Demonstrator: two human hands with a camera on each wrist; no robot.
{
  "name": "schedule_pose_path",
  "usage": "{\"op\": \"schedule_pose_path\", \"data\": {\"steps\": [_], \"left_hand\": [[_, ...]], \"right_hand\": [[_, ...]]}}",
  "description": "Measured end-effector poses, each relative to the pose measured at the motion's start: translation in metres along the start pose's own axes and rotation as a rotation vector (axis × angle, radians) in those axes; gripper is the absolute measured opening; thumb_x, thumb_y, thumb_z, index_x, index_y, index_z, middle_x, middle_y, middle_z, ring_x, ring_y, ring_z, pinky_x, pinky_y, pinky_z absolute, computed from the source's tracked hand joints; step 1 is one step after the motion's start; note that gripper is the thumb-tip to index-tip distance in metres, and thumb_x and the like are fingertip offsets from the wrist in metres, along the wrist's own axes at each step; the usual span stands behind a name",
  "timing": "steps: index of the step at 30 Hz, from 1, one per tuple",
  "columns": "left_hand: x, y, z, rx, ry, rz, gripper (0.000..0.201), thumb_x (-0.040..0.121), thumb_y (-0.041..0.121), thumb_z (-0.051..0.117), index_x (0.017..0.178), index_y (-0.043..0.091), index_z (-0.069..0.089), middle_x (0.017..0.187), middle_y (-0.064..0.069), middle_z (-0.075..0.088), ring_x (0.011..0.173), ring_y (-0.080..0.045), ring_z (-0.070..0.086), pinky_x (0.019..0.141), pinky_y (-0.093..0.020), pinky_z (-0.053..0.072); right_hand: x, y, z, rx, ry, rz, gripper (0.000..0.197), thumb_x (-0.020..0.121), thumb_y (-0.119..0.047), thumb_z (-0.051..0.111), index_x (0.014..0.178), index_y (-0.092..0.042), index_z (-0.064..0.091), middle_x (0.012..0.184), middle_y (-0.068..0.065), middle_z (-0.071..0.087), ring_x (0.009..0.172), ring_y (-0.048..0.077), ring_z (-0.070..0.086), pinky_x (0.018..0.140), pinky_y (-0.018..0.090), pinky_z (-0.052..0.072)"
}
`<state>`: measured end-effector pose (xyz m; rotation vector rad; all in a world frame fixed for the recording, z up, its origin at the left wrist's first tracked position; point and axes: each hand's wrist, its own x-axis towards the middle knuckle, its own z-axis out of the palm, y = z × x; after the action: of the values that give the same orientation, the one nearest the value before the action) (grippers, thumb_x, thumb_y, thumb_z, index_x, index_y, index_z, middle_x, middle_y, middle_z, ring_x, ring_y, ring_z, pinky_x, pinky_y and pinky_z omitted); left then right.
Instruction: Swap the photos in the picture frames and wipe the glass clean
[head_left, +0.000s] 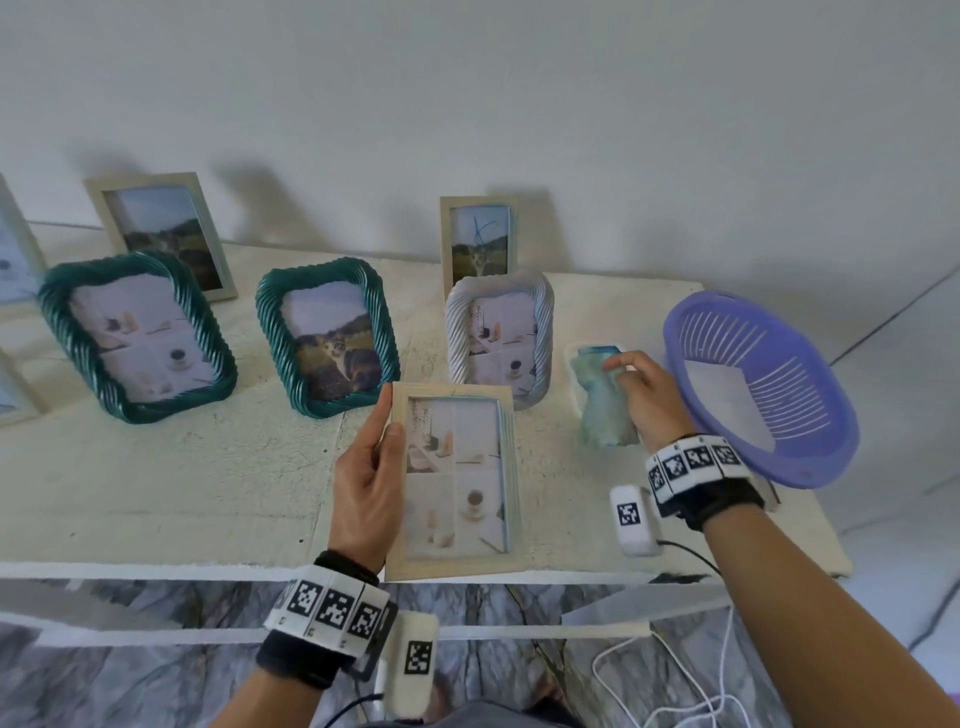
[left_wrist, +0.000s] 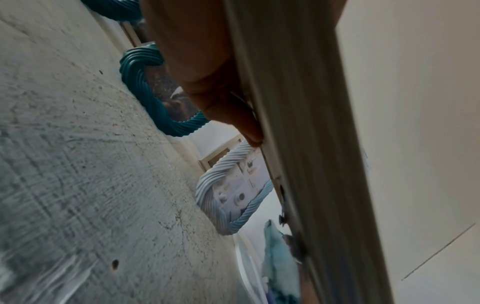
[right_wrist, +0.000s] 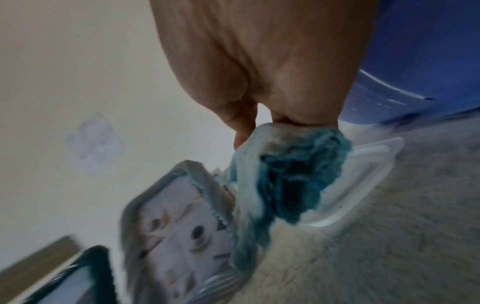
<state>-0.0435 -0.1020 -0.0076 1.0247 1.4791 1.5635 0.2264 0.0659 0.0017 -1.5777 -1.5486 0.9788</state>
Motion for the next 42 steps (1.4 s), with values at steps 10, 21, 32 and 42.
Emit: {"op": "schedule_pose_path", "data": {"steps": [10, 21, 32, 42], "left_hand": [[0.001, 0.001, 0.004, 0.016, -0.027, -0.034, 0.044, 0.105, 0.013, 0.038, 0.145, 0.03, 0.038, 0.104, 0.011, 0.075, 0.091, -0.015, 0.07, 0.076, -0.03, 0.06], [0.002, -0.001, 0.007, 0.045, -0.017, -0.056, 0.044, 0.105, 0.016, 0.039, 0.147, 0.028, 0.04, 0.095, 0.008, 0.075, 0.087, -0.023, 0.069, 0.075, -0.041, 0.06], [-0.002, 0.005, 0.011, 0.028, -0.028, -0.056, 0.043, 0.105, 0.013, 0.038, 0.145, 0.03, 0.038, 0.103, 0.004, 0.076, 0.093, -0.014, 0.071, 0.075, -0.025, 0.059], [-0.006, 0.015, 0.012, -0.051, -0.003, -0.05, 0.034, 0.105, 0.021, 0.04, 0.138, 0.027, 0.047, 0.08, -0.017, 0.069, 0.074, -0.028, 0.064, 0.066, -0.036, 0.053]], "right_hand": [[0.062, 0.011, -0.001, -0.47, -0.035, 0.059, 0.027, 0.09, 0.005, 0.037, 0.106, -0.013, 0.048, 0.092, 0.014, 0.053, 0.071, 0.026, 0.048, 0.06, 0.032, 0.037], [0.059, 0.021, 0.016, -1.18, -0.056, -0.07, 0.032, 0.09, -0.009, 0.056, 0.122, -0.007, 0.051, 0.125, 0.018, 0.041, 0.11, 0.04, 0.046, 0.086, 0.043, 0.046], [0.054, 0.038, 0.02, -1.245, -0.183, -0.121, 0.062, 0.09, -0.015, 0.051, 0.143, -0.003, 0.024, 0.138, 0.023, 0.036, 0.116, 0.04, 0.043, 0.091, 0.045, 0.045], [-0.016, -0.004, 0.018, -0.61, -0.09, -0.239, 0.041, 0.101, -0.013, 0.043, 0.141, -0.006, 0.043, 0.141, 0.018, 0.045, 0.129, 0.034, 0.042, 0.106, 0.037, 0.036]]}}
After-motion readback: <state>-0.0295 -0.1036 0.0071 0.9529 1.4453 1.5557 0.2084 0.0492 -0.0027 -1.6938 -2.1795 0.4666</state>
